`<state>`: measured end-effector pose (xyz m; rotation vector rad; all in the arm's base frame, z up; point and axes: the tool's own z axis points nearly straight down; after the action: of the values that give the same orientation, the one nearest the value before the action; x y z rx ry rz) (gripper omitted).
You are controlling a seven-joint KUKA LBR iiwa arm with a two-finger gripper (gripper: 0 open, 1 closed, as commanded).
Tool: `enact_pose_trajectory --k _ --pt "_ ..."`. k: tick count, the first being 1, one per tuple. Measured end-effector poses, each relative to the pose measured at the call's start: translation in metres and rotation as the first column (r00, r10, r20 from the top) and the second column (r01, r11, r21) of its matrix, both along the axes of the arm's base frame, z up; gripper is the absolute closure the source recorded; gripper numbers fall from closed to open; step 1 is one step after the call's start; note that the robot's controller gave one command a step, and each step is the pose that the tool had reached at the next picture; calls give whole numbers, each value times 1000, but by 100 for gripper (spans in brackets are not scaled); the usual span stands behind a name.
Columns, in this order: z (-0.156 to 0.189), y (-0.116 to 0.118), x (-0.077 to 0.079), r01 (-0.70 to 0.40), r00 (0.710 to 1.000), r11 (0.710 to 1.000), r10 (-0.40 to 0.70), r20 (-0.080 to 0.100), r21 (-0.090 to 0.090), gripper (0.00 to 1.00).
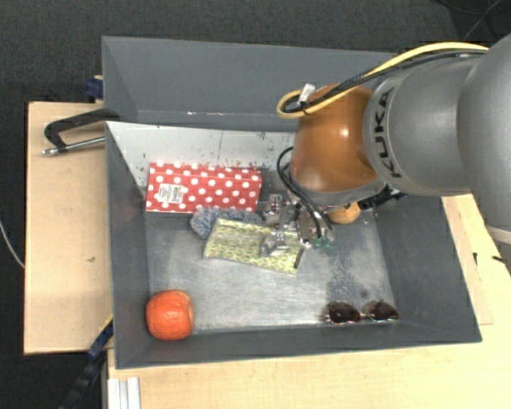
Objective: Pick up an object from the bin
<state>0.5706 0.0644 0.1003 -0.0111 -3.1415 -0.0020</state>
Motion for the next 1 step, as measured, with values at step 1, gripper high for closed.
enact_pose_trajectory --k 1 --pt "42 -5 -4 21 1000 1000 -21 -5 0 100"
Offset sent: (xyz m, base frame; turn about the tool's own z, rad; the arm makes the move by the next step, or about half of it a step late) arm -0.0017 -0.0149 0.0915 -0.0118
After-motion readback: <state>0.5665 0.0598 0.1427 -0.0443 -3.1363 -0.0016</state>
